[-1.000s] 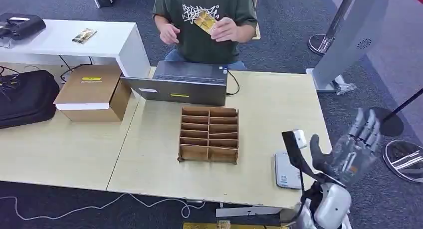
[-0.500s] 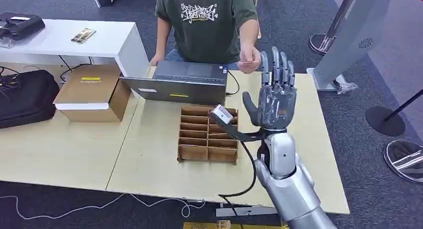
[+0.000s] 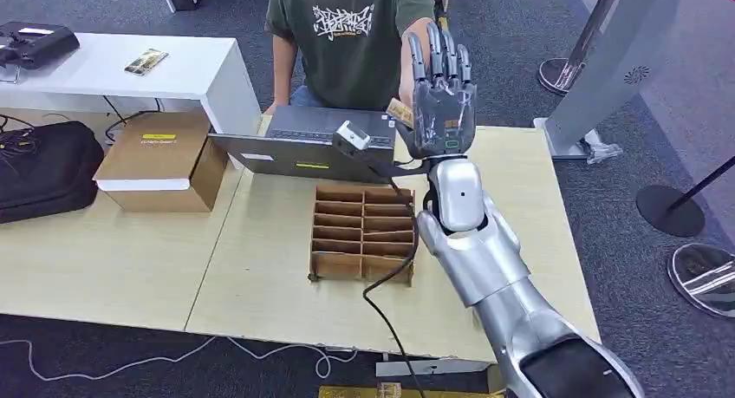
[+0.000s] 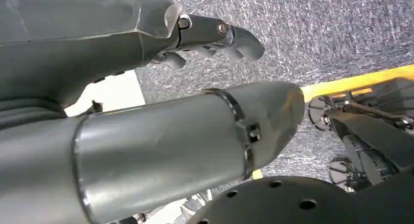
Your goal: Pass the card to the sensor for recognition and then transmit it.
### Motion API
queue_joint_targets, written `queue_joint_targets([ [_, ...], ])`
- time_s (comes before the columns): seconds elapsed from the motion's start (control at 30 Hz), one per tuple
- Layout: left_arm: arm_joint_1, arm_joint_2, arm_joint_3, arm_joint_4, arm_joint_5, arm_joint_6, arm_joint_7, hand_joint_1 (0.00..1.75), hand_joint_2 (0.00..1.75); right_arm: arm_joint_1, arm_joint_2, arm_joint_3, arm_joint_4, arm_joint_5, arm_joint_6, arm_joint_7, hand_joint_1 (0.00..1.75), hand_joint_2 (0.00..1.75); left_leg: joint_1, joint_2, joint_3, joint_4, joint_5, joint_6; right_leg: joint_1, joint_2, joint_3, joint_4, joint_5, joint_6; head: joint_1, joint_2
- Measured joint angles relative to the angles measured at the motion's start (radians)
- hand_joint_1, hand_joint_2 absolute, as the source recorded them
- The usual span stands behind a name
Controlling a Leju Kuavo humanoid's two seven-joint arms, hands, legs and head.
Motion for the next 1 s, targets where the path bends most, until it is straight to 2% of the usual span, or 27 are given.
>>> queue_joint_targets([
  [0.3,-0.002,0.005,0.004,0.002,-0.019,0.000,0.000,0.00,0.00,-0.103,0.015,-0.009,0.159,0.000,-0.011,-0.009,0.00,1.75,0.000,0.000,0.000,0.000,0.000,0.000,0.000,0.000,0.000,0.000,0.000,0.000,-0.001,0.000],
  [0.57,-0.002,0.006,0.021,0.002,-0.018,-0.001,0.000,0.00,0.00,-0.117,0.019,-0.016,0.206,0.000,-0.002,-0.021,0.00,1.75,0.000,0.000,0.000,0.000,0.000,0.000,0.000,0.000,-0.001,0.000,0.000,0.000,-0.001,0.000],
  [0.73,0.000,0.005,0.046,0.002,-0.016,-0.002,0.000,0.00,0.00,-0.072,0.019,-0.039,0.153,0.000,0.053,-0.024,0.00,1.75,0.000,0.000,0.000,0.000,0.000,0.000,0.000,0.000,0.000,-0.001,0.000,0.000,-0.001,0.000],
  [1.0,0.003,0.002,0.091,0.002,-0.015,-0.003,0.005,0.00,0.00,0.023,0.011,-0.072,0.012,0.000,0.090,-0.042,0.00,1.75,0.000,0.000,0.000,0.000,0.000,0.000,0.000,0.000,-0.001,-0.001,0.000,0.000,-0.001,0.000],
])
